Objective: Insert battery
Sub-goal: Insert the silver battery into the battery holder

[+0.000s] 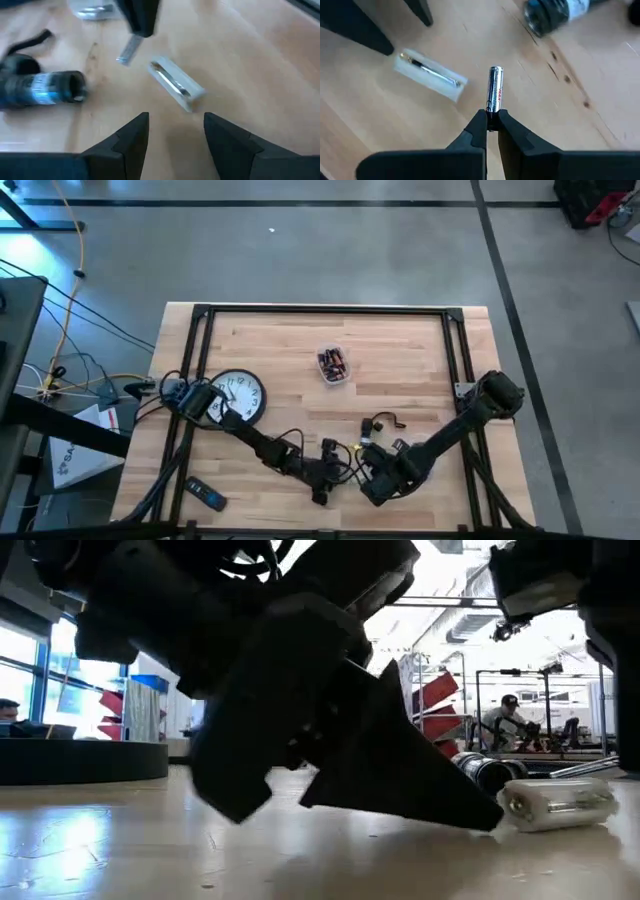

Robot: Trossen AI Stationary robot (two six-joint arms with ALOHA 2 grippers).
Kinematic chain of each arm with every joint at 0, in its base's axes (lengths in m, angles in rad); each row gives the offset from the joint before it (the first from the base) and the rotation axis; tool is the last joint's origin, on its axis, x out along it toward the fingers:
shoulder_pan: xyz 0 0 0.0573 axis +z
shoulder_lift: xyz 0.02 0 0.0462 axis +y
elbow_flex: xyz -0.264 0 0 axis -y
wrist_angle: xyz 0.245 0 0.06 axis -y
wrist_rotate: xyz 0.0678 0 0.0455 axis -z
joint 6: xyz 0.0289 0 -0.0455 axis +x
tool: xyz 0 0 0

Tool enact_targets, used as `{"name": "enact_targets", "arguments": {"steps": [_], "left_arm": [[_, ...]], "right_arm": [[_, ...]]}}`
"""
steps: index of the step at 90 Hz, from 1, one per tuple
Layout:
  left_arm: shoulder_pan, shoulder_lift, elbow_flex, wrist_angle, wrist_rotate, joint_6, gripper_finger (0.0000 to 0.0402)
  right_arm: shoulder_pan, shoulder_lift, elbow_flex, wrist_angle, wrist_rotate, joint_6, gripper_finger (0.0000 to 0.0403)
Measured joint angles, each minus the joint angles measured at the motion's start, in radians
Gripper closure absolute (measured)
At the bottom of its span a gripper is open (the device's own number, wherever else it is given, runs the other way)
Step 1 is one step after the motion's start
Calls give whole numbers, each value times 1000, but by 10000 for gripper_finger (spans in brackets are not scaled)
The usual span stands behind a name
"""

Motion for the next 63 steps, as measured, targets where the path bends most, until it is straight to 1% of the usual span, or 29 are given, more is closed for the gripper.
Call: {"name": "enact_targets", "arguments": {"steps": [17, 33, 45, 63], "left_arm": [[-21, 1, 0, 0, -25, 15, 231], [-52, 1, 0, 2, -76, 41, 231], [-58, 1, 0, 4, -107, 41, 231], [-64, 1, 0, 8, -118, 39, 231]], "right_arm": [[-1, 23, 0, 36, -1, 2, 403], [-6, 63, 0, 87, -15, -15, 403], [-11, 77, 0, 125, -5, -14, 403], [-19, 80, -1, 167, 11, 14, 403]]}}
